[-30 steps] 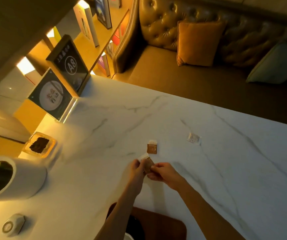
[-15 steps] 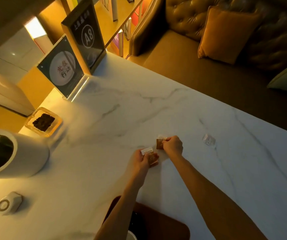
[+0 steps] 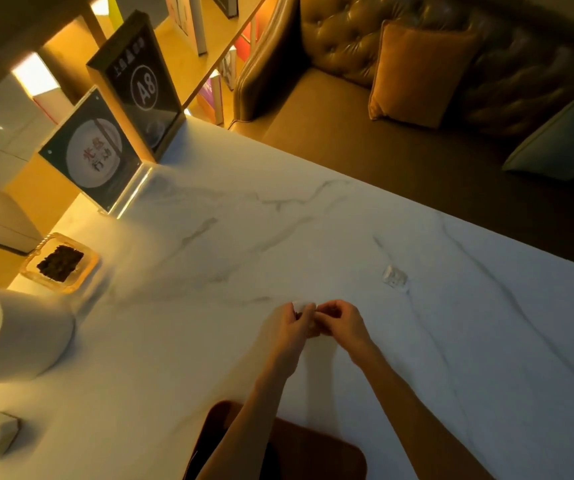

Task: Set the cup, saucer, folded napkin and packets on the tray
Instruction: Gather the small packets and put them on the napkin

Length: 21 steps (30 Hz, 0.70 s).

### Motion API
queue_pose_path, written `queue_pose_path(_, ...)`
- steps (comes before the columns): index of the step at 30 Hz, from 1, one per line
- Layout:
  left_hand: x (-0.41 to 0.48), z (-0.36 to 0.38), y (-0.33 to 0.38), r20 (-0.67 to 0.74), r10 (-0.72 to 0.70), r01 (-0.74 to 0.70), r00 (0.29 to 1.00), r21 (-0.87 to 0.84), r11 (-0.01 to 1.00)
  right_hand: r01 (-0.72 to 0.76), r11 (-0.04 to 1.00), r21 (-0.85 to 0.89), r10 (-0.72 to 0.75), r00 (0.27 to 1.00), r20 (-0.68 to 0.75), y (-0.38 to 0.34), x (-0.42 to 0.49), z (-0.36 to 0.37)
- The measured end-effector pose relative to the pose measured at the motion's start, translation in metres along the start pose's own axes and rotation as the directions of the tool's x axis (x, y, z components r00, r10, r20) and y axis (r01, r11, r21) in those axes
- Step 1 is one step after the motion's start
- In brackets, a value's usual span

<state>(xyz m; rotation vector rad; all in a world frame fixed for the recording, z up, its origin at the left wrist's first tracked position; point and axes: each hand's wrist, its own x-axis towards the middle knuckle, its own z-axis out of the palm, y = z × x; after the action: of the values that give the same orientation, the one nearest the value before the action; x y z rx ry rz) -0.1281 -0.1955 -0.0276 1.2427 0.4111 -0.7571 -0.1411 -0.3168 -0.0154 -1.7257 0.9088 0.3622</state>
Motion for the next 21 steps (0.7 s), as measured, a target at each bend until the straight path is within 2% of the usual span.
queue_pose_path(4, 0.006, 0.018, -0.007, -0.067, -0.030, 0.038, 0.997, 0.123, 0.992, -0.035, 0.997, -0.071, 0.035, 0.999, 0.002, 0.005, 0.003, -0.015)
queue_pose_path(6, 0.010, 0.030, -0.007, -0.019, -0.080, 0.081, 0.997, 0.077, 0.994, -0.020, 0.984, -0.178, 0.012, 0.999, -0.045, 0.003, 0.012, -0.028)
queue_pose_path(8, 0.014, 0.042, -0.008, 0.049, -0.097, 0.095, 0.994, 0.031, 0.995, 0.006, 0.955, -0.297, -0.069, 0.977, -0.202, -0.003, 0.025, -0.046)
queue_pose_path(10, 0.020, 0.049, -0.010, 0.062, -0.070, 0.066, 0.996, 0.077, 0.995, -0.010, 0.924, -0.382, -0.146, 0.915, -0.377, -0.013, 0.038, -0.066)
queue_pose_path(12, 0.028, 0.049, -0.011, 0.053, -0.043, 0.036, 0.998, 0.134, 0.990, -0.038, 0.900, -0.435, -0.202, 0.847, -0.491, -0.021, 0.051, -0.085)
queue_pose_path(14, 0.035, 0.046, -0.015, 0.056, -0.035, 0.025, 0.998, 0.155, 0.988, -0.046, 0.851, -0.523, -0.259, 0.831, -0.493, -0.025, 0.064, -0.102)
queue_pose_path(18, 0.038, 0.041, -0.018, 0.081, -0.069, 0.061, 0.994, 0.088, 0.994, -0.041, 0.711, -0.702, -0.312, 0.876, -0.368, -0.014, 0.079, -0.110)
queue_pose_path(21, 0.036, 0.038, -0.014, 0.159, -0.087, 0.091, 0.983, -0.018, 0.996, -0.083, 0.707, -0.703, -0.272, 0.885, -0.378, -0.006, 0.079, -0.106)
